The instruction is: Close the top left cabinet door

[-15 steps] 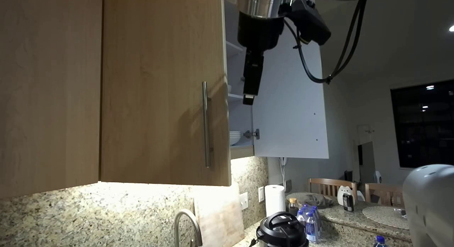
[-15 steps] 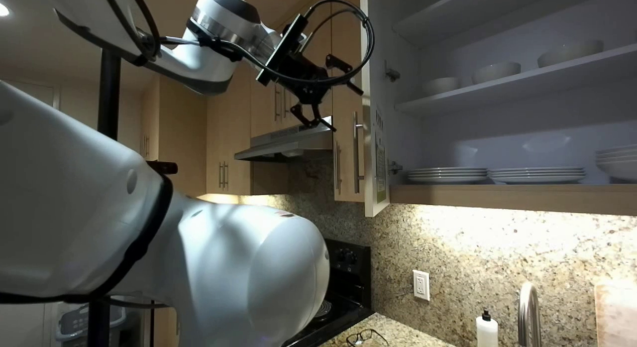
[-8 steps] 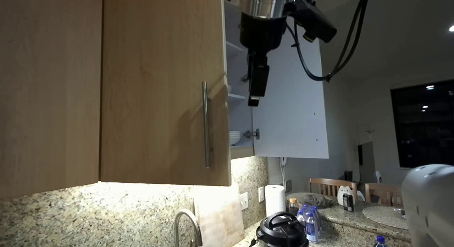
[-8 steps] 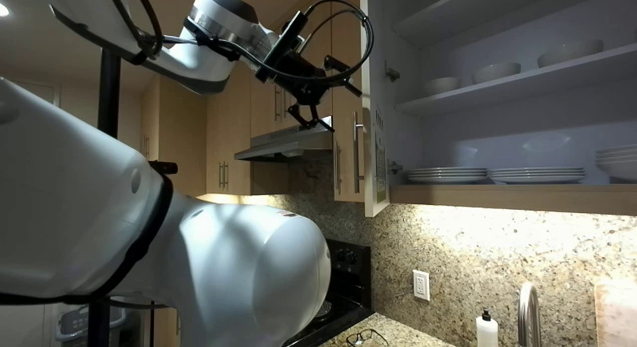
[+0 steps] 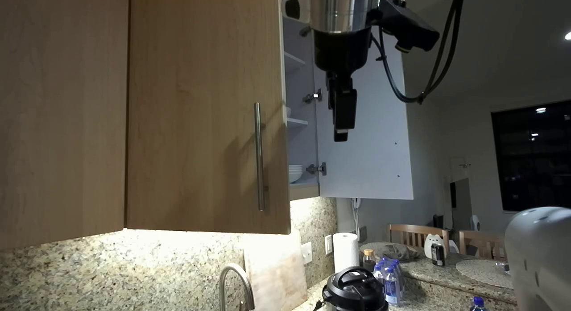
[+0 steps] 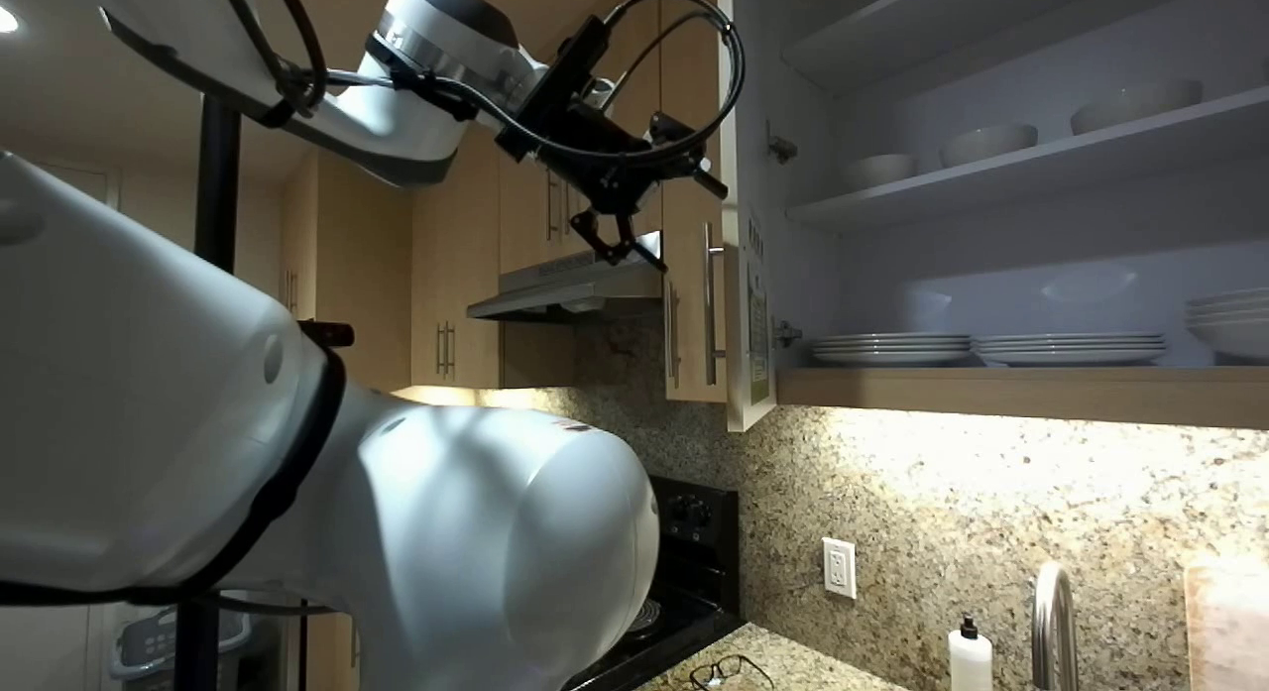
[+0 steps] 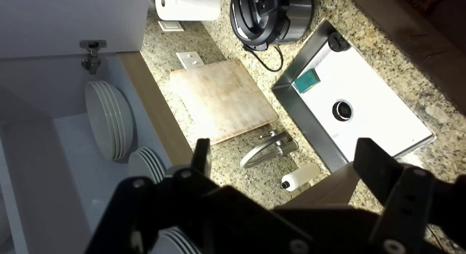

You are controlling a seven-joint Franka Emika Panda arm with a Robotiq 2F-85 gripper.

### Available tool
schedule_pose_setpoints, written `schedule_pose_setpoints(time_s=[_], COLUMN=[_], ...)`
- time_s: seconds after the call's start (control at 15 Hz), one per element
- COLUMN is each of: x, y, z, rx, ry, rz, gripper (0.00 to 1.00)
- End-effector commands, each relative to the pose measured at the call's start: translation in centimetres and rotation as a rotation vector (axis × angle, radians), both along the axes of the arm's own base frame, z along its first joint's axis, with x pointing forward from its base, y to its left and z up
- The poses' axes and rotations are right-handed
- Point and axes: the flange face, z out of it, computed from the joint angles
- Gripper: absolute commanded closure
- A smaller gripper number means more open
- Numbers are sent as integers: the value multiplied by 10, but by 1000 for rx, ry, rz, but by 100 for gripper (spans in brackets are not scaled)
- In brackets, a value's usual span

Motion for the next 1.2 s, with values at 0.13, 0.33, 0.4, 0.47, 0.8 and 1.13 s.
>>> schedule_pose_setpoints(time_s=[0.13, 0.33, 0.4, 0.47, 0.8, 1.13], x=[-3, -8, -9, -10, 63, 146], y=[-1, 2, 3, 5, 14, 55], z=[-2, -7, -8, -9, -11, -14], rx=[97, 232, 268, 301, 352, 346], ry=[68, 131, 149, 166, 192, 271], rz=[-92, -137, -148, -151, -157, -123], gripper=[0, 0, 0, 0, 0, 0])
